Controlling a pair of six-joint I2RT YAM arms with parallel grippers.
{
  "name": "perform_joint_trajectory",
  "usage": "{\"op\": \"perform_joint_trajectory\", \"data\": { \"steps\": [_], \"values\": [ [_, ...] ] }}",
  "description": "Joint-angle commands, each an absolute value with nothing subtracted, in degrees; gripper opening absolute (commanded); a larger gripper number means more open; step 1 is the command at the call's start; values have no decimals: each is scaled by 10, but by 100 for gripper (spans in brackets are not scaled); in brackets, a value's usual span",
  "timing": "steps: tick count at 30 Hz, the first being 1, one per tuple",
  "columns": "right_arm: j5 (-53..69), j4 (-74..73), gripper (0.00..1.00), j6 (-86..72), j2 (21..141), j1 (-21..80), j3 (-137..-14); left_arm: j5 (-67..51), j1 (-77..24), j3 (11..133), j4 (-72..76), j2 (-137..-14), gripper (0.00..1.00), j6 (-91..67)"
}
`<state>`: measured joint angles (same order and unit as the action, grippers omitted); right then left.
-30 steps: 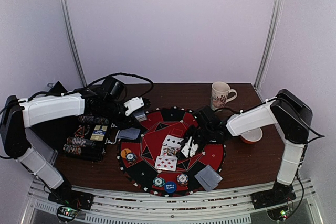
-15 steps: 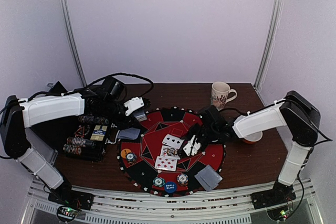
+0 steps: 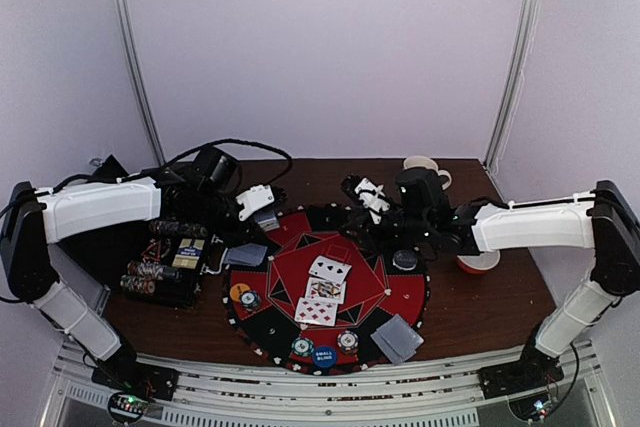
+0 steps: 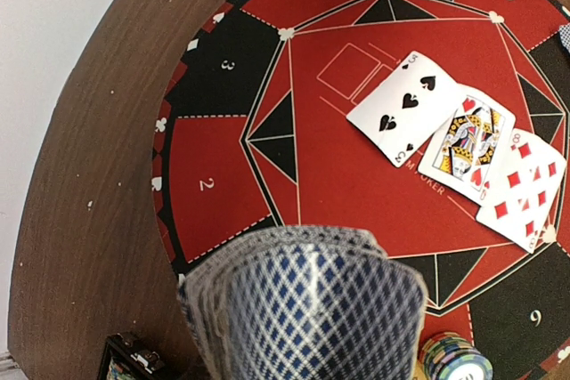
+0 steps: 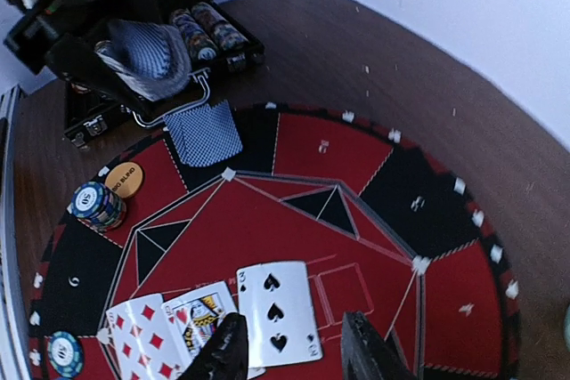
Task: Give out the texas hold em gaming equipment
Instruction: Adjust the poker card in the community card area.
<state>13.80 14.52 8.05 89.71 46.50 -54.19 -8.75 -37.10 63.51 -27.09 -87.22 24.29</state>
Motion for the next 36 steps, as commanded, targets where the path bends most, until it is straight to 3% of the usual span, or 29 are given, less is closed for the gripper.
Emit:
{"op": "perform_joint_trajectory", "data": {
  "steps": [1, 17, 28, 36],
  "values": [
    [93, 24, 37, -190, 936, 484, -544, -85, -369, 643, -252, -868, 33, 238],
    [224, 44, 23, -338, 1056, 521, -516, -80, -370, 641, -252, -868, 33, 238],
    [230, 69, 20, -350, 1069, 537, -525, -79, -370, 640, -252, -869, 33, 239],
    [194, 7, 22, -312, 1031, 535, -537, -80, -370, 640, -252, -869, 33, 239]
  ]
}}
